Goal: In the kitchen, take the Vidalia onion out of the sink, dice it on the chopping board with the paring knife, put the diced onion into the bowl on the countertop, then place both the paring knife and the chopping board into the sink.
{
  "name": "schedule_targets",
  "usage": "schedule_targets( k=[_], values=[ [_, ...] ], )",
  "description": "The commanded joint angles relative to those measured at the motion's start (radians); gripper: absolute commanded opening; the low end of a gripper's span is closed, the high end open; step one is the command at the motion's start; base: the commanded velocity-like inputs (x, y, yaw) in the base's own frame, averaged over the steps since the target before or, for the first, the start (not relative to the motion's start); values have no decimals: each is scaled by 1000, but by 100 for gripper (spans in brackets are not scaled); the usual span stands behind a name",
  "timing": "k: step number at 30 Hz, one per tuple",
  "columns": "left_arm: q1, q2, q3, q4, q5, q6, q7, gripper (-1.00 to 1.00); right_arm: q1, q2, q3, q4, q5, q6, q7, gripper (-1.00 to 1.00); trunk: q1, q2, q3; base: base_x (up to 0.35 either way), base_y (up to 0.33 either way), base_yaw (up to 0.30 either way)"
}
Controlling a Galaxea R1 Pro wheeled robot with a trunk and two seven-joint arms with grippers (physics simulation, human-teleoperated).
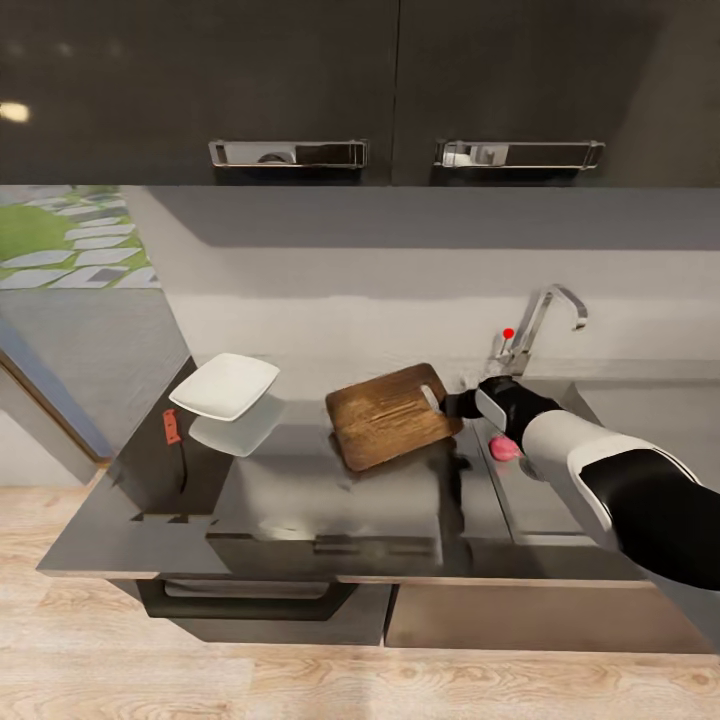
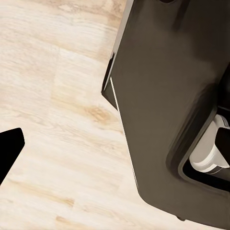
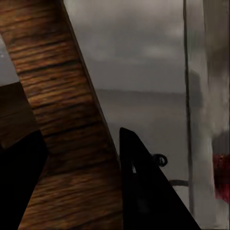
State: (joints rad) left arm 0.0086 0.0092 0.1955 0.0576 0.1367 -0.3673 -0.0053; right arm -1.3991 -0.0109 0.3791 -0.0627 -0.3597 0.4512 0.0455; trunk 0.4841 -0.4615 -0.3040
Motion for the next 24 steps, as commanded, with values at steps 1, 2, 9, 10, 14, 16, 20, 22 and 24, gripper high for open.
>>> schedule_targets(
  k=[1, 2, 9, 10, 14, 16, 20, 22, 24],
  values=[
    [-1, 0, -1, 2, 6, -5, -1, 100, 0, -8, 23, 10, -87, 6, -37, -100, 0, -2, -1, 0, 0, 0],
    [-1, 0, -1, 2, 6, -5, -1, 100, 0, -9, 23, 15, -119, 5, -58, -100, 0, -2, -1, 0, 0, 0],
    [-1, -1, -1, 2, 6, -5, -1, 100, 0, -11, 24, 26, -222, 4, -116, -100, 0, -2, -1, 0, 0, 0],
    [-1, -1, -1, 2, 6, -5, -1, 100, 0, -9, 24, 27, -227, 4, -118, -100, 0, -2, -1, 0, 0, 0],
    [-1, -1, -1, 2, 6, -5, -1, 100, 0, 1, 24, 31, -235, 4, -121, -100, 0, -2, -1, 0, 0, 0],
    [-1, -2, -1, 2, 6, -5, -1, 100, 0, 4, 23, 38, -236, 4, -122, -100, 0, -2, -1, 0, 0, 0],
    [-1, -2, -1, 2, 6, -5, -1, 100, 10, 5, 23, 41, -237, 5, -124, -100, 0, -2, -1, 0, 0, 0],
    [-1, -2, -1, 2, 6, -5, -1, 100, 13, 6, 23, 41, -237, 6, -125, -100, 0, -2, -1, 0, 0, 0],
    [-1, -2, -1, 2, 6, -5, -1, 100, 15, 8, 23, 41, -237, 6, -126, -100, 0, -2, -1, 0, 0, 0]
  ],
)
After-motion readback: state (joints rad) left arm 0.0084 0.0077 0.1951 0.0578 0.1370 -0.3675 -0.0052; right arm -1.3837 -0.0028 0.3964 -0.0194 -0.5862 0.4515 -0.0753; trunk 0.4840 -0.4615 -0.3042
